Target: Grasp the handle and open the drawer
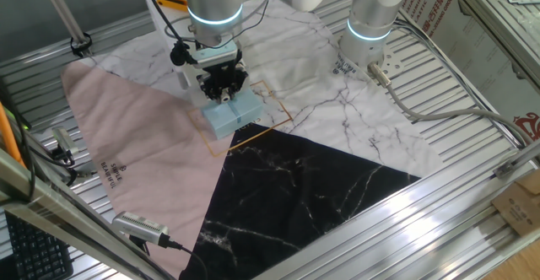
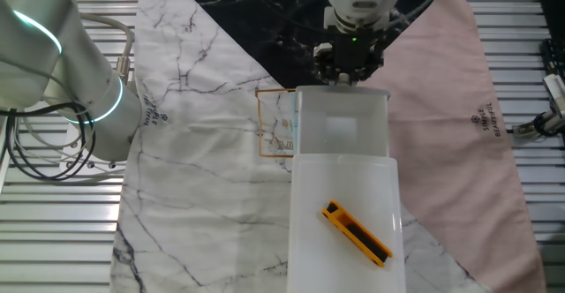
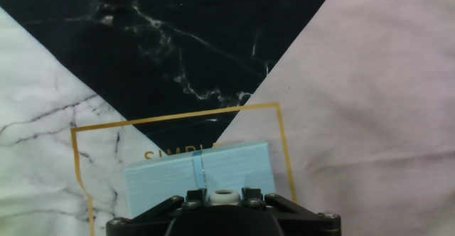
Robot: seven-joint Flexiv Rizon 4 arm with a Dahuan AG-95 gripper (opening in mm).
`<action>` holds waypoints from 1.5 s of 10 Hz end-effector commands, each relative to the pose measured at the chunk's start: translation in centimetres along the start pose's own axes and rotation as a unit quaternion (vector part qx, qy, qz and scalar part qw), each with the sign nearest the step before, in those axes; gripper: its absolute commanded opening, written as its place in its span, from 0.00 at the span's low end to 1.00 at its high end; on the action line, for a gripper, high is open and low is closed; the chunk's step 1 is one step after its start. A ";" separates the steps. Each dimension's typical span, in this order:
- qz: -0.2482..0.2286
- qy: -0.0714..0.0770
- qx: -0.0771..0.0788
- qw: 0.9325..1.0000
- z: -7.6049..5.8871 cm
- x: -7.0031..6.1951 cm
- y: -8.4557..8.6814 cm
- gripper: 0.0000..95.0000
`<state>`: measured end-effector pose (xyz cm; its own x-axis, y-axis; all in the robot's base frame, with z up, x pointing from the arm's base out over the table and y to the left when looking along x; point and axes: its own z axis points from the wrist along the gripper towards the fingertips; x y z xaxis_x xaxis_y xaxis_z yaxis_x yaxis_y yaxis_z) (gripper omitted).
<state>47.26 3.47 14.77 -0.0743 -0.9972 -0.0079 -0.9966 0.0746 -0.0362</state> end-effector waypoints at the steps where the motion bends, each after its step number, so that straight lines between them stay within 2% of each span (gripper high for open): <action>1: 0.002 0.002 0.000 1.000 0.0 -0.1 0.0 0.00; 8: 0.008 0.006 0.000 1.000 -0.3 -1.7 -0.1 0.00; 15: 0.010 0.013 0.000 1.000 -0.4 -2.4 -0.1 0.00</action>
<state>47.55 5.88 15.23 -0.0957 -0.9953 0.0171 -0.9948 0.0951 -0.0356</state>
